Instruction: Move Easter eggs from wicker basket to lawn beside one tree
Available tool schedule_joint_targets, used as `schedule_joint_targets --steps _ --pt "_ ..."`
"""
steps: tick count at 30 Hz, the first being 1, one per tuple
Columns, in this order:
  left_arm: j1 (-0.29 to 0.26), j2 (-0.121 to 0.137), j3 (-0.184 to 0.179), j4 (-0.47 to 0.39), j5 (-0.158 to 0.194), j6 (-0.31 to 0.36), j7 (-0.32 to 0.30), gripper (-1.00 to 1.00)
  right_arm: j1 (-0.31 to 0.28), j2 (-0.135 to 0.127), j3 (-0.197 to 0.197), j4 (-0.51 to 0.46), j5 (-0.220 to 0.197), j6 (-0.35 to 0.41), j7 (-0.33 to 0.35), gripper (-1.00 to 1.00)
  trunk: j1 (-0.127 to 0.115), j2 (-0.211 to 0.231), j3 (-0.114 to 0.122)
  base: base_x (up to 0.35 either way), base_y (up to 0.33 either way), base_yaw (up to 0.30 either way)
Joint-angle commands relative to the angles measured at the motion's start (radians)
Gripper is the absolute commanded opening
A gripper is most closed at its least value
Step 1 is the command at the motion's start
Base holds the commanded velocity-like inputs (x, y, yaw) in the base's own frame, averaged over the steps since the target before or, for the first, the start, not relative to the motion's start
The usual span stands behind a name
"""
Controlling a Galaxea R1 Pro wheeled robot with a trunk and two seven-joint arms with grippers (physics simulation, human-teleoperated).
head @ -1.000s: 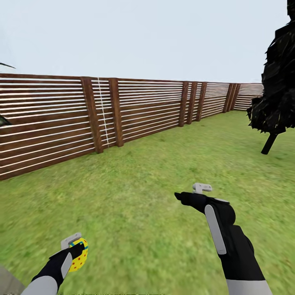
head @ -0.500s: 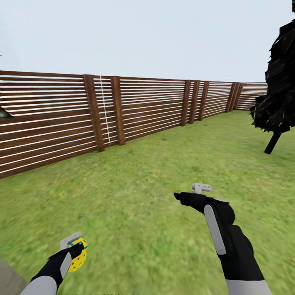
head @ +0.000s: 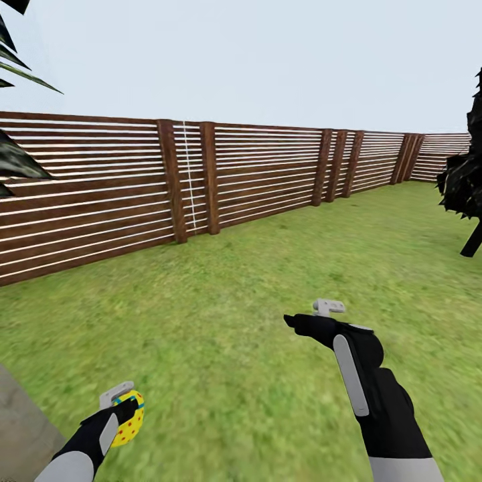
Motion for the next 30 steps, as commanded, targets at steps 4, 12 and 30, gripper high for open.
schedule_joint_targets --steps 4,12,30 --pt "-0.001 0.001 0.01 0.009 -0.029 -0.015 0.018 -1.0 -0.001 0.0 0.0 -0.001 -0.005 0.005 -0.005 1.0 0.015 -0.029 -0.014 0.0 0.0 0.005" --pt "-0.001 0.0 0.01 0.011 -0.03 -0.027 0.018 -1.0 -0.001 0.0 0.0 -0.001 -0.005 0.005 -0.005 1.0 0.046 -0.085 -0.039 0.0 0.0 0.0" --pt "-0.001 0.0 0.01 0.011 -0.034 -0.028 0.017 -1.0 -0.001 -0.001 -0.006 -0.001 -0.006 0.005 -0.005 1.0 0.115 -0.211 -0.095 0.0 0.0 0.0"
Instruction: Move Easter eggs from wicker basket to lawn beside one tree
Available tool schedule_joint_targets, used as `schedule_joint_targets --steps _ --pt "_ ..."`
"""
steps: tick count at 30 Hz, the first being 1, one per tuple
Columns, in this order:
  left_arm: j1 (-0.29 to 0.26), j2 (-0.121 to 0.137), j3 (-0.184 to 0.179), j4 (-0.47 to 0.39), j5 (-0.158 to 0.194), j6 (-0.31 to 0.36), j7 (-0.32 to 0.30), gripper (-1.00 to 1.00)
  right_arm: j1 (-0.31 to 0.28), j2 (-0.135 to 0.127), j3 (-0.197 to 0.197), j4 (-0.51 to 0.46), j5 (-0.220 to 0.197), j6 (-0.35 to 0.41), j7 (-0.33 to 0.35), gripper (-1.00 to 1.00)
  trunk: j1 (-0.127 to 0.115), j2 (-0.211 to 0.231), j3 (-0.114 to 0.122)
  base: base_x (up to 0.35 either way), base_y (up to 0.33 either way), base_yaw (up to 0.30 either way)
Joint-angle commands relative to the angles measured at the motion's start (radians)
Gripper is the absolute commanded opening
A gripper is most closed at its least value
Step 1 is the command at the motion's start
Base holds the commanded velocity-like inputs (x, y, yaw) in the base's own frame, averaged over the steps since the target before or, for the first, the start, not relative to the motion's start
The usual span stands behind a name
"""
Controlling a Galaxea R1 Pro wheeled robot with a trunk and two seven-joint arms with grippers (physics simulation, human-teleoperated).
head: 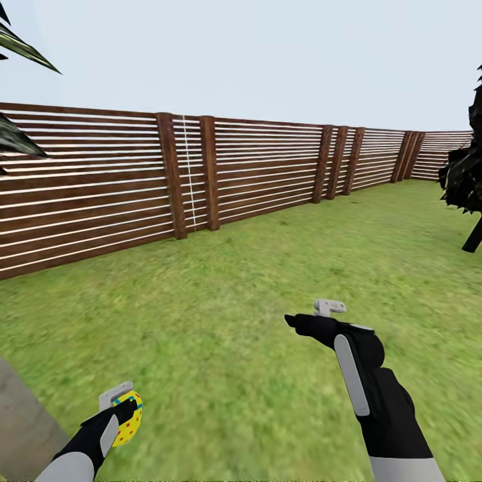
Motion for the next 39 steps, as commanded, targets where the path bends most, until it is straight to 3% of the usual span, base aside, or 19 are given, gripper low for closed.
schedule_joint_targets --steps 1,39 --pt "-0.001 -0.001 0.006 -0.001 -0.01 0.004 -0.001 -1.0 -0.001 0.0 0.0 -0.001 -0.007 0.003 -0.005 1.0 0.004 -0.008 -0.004 0.0 0.0 0.0" --pt "-0.001 -0.001 0.005 -0.001 -0.013 0.004 -0.001 -1.0 -0.001 0.003 0.003 -0.024 -0.007 0.003 -0.005 1.0 0.149 -0.274 -0.133 0.0 0.0 0.0"
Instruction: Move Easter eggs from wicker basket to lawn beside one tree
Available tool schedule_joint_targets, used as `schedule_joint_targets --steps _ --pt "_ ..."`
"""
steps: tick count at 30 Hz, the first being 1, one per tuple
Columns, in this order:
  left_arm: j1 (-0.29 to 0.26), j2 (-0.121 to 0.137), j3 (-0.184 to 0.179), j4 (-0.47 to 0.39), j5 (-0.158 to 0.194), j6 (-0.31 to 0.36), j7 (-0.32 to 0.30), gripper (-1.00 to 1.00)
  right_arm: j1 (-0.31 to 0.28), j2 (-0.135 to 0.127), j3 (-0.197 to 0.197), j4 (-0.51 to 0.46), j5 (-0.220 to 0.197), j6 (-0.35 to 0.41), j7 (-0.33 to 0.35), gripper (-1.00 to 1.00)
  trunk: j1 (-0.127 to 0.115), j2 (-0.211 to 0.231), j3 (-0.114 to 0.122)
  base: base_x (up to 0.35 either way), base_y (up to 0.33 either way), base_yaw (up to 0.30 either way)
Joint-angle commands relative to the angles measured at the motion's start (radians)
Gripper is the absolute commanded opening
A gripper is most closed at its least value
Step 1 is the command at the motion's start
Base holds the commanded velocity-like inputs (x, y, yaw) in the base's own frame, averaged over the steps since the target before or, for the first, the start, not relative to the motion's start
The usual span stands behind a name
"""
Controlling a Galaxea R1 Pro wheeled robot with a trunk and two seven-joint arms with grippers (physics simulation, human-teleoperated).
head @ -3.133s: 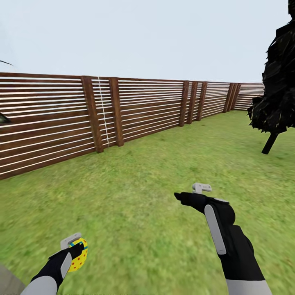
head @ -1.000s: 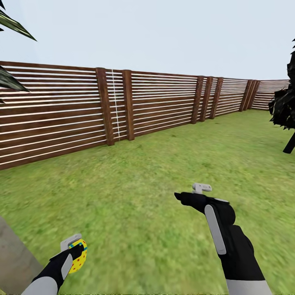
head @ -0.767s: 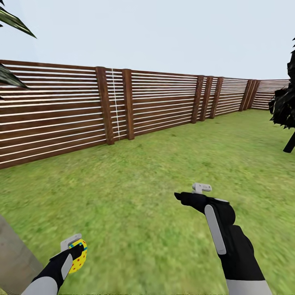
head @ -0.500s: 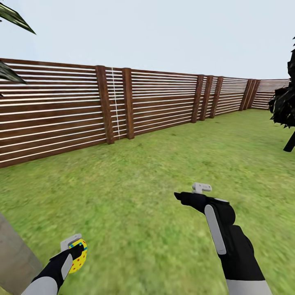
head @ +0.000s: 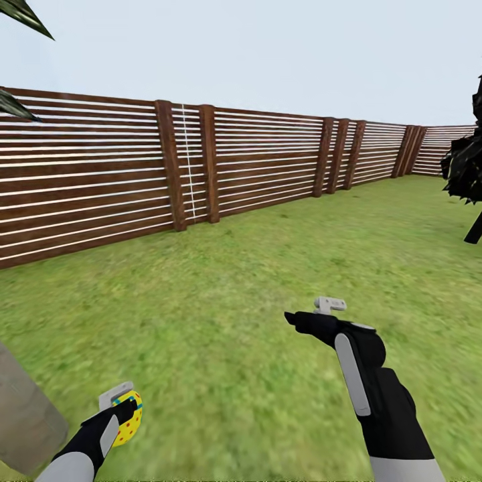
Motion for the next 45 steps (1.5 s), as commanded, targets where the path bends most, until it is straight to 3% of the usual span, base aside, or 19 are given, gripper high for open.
schedule_joint_targets --steps 1,8,13,17,26,31,45 --pt "-0.001 -0.001 0.005 -0.001 -0.01 0.005 -0.001 -1.0 -0.001 0.001 -0.002 -0.006 -0.006 0.004 -0.005 1.0 0.004 -0.008 -0.004 0.0 0.0 0.0" --pt "-0.001 -0.001 0.005 -0.001 -0.01 0.004 -0.001 -1.0 0.003 0.003 -0.009 -0.015 -0.007 0.004 0.001 1.0 0.031 -0.057 -0.026 0.0 0.0 0.0" --pt "-0.001 -0.001 0.005 -0.001 -0.009 0.003 -0.001 -1.0 0.004 0.005 -0.038 -0.016 -0.008 0.004 0.005 1.0 0.05 -0.092 -0.042 0.0 0.0 0.0" --pt "-0.001 -0.001 0.005 -0.001 -0.009 0.003 -0.001 -1.0 0.004 0.006 -0.033 -0.016 -0.008 0.004 0.006 1.0 0.065 -0.12 -0.054 0.0 0.0 0.0" --pt "-0.001 -0.001 0.006 -0.002 -0.006 0.003 -0.001 -1.0 0.004 0.007 -0.026 -0.016 -0.008 0.004 0.006 1.0 0.069 -0.122 -0.089 0.0 0.0 0.0" --pt "-0.001 -0.001 0.005 -0.003 -0.005 0.003 -0.001 -1.0 0.004 0.007 -0.026 -0.016 -0.008 0.004 0.006 1.0 0.069 -0.122 -0.089 0.0 0.0 0.0" --pt "-0.001 -0.001 0.005 -0.003 -0.005 0.003 -0.001 -1.0 0.004 0.007 -0.026 -0.016 -0.008 0.004 0.006 1.0 0.075 -0.125 -0.143 0.0 0.0 0.0"
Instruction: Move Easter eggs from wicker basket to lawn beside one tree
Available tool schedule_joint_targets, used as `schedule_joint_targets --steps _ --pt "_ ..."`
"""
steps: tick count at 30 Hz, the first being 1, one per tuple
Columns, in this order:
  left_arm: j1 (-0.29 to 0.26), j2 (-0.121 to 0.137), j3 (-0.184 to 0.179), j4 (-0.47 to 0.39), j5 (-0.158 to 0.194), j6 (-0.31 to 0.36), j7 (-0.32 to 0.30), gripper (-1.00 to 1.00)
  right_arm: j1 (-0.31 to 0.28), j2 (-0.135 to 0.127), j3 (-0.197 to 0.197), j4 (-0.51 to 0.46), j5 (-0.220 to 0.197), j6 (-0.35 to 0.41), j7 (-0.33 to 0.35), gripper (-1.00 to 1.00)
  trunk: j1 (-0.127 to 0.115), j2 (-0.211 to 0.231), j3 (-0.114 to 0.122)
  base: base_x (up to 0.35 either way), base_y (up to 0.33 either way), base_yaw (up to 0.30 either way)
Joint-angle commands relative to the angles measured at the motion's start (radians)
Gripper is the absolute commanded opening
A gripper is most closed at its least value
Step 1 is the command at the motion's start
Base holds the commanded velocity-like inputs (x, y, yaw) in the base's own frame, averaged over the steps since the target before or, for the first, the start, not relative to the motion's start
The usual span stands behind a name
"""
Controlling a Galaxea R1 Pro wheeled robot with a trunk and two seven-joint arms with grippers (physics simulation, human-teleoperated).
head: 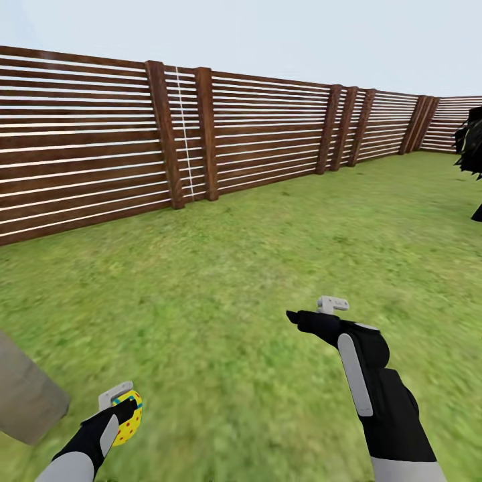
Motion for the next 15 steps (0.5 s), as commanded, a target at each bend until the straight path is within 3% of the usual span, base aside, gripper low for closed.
schedule_joint_targets --steps 1,8,11,15 --pt "-0.001 -0.001 0.006 -0.001 -0.01 0.004 -0.001 -1.0 -0.001 0.001 -0.002 -0.001 -0.008 0.004 -0.004 1.0 0.0 0.0 -0.001 0.0 0.0 0.0" --pt "-0.001 -0.001 0.006 -0.001 -0.01 0.004 -0.001 -1.0 -0.001 0.002 -0.005 -0.001 -0.008 0.006 -0.004 1.0 0.0 0.0 -0.001 0.0 0.0 0.0" --pt "-0.001 -0.001 0.005 -0.001 -0.01 0.004 -0.002 -1.0 -0.001 0.002 -0.008 -0.001 -0.008 0.064 -0.003 1.0 0.0 0.0 -0.001 0.0 0.0 0.0" --pt "-0.001 -0.001 0.005 -0.001 -0.01 0.004 -0.001 -1.0 -0.001 0.001 -0.009 -0.001 -0.008 0.077 -0.002 1.0 0.002 -0.001 -0.016 0.0 0.0 0.0"
